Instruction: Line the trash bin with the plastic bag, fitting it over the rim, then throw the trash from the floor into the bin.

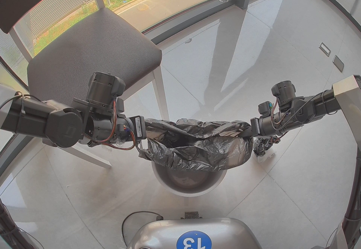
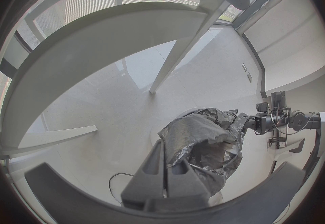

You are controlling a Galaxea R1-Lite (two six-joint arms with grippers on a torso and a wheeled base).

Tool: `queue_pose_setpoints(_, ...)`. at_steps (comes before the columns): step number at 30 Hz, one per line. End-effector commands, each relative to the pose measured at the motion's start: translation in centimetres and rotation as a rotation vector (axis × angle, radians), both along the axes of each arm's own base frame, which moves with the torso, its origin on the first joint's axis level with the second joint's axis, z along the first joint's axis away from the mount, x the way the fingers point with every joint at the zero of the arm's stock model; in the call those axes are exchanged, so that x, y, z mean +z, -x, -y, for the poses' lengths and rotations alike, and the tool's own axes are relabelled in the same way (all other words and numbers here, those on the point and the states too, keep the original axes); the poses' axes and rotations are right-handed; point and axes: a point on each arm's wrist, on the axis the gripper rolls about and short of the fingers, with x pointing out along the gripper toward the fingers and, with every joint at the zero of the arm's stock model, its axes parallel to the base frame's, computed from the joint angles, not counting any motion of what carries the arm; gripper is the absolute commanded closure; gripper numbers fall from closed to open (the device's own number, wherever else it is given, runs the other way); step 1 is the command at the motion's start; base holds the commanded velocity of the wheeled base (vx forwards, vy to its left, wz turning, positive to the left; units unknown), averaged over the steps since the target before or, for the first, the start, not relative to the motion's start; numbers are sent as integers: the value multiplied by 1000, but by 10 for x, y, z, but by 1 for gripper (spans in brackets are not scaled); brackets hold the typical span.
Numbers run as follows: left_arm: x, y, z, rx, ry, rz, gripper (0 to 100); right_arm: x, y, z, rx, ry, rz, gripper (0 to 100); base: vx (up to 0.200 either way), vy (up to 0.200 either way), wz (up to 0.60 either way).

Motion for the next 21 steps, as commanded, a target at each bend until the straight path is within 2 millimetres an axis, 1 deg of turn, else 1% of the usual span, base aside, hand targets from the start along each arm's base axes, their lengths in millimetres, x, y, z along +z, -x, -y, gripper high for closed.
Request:
queue_pose_setpoints(1,1,1,-1,4,-1,2,100,0,1,-8,20,-1,0,100,0,0,0)
queue_pose_setpoints(4,2,1,-1,6,0,3,100,-4,1,-10,25,2,-4,100,0,0,0)
queue_pose_setpoints(5,1,1,-2,7,0,2,100,-4,0,-10,25,2,-2,0,0,0,0)
queue_pose_setpoints(9,1,-1,0,6,0,3,100,-1,1,-9,21,1,0,0,0,0,0)
queue_pose_setpoints(14,2,-5,6,-7,8,13,100,4,2,-7,17,-1,13,0,0,0,0)
queue_pose_setpoints(16,4,-7,8,-7,13,21,100,8,3,-5,14,-3,22,0,0,0,0)
queue_pose_setpoints(18,9,-11,11,-8,23,39,100,17,6,-5,17,-6,43,0,0,0,0)
queue_pose_setpoints(19,9,-11,11,-8,23,39,100,17,6,-5,17,-6,43,0,0,0,0)
queue_pose_setpoints(20,11,-15,17,-6,38,47,100,26,8,-7,21,-9,66,0,0,0,0)
queue_pose_setpoints(21,12,-18,19,-4,42,50,100,29,9,-10,29,-10,76,0,0,0,0)
